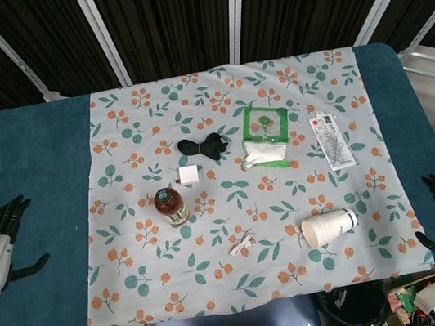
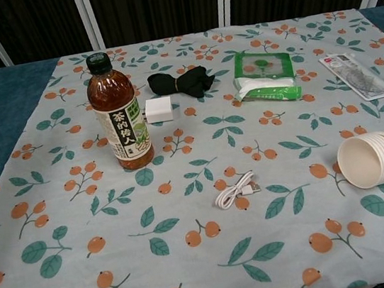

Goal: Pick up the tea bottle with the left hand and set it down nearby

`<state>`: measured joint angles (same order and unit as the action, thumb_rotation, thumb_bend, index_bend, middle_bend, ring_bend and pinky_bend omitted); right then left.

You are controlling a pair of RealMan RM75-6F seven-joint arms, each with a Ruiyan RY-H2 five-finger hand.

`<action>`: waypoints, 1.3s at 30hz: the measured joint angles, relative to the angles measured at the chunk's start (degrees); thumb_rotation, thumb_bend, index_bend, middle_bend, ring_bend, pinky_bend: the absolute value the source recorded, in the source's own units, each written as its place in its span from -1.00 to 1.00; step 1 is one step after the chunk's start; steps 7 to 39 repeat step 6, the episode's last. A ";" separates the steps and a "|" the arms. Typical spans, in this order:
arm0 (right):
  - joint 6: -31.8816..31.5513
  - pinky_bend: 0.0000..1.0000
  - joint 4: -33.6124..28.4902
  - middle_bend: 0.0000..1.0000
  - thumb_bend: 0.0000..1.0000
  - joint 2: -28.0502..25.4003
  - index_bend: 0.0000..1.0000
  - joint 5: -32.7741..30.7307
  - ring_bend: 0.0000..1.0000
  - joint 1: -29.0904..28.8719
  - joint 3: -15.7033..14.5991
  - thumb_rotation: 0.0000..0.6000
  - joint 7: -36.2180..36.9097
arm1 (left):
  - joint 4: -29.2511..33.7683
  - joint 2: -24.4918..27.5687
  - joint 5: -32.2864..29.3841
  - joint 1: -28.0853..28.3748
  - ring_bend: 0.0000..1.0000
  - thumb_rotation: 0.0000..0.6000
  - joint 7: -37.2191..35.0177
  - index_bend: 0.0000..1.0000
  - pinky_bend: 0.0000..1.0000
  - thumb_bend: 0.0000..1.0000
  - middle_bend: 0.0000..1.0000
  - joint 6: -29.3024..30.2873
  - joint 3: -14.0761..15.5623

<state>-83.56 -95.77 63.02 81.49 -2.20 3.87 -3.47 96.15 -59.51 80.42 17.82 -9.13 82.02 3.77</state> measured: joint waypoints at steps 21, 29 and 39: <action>0.18 -0.70 -0.09 -0.91 -0.75 -0.06 -1.00 -0.01 -0.88 -0.01 -0.08 1.00 0.11 | -4.07 -1.16 2.30 -3.00 -1.00 1.00 -3.73 -0.99 -0.90 -0.57 -1.00 2.45 1.11; 0.18 -0.70 -0.09 -0.91 -0.75 -0.06 -1.00 -0.01 -0.88 -0.01 -0.08 1.00 0.11 | -4.07 -1.16 2.30 -3.00 -1.00 1.00 -3.73 -0.99 -0.90 -0.57 -1.00 2.45 1.11; 0.18 -0.70 -0.09 -0.91 -0.75 -0.06 -1.00 -0.01 -0.88 -0.01 -0.08 1.00 0.11 | -4.07 -1.16 2.30 -3.00 -1.00 1.00 -3.73 -0.99 -0.90 -0.57 -1.00 2.45 1.11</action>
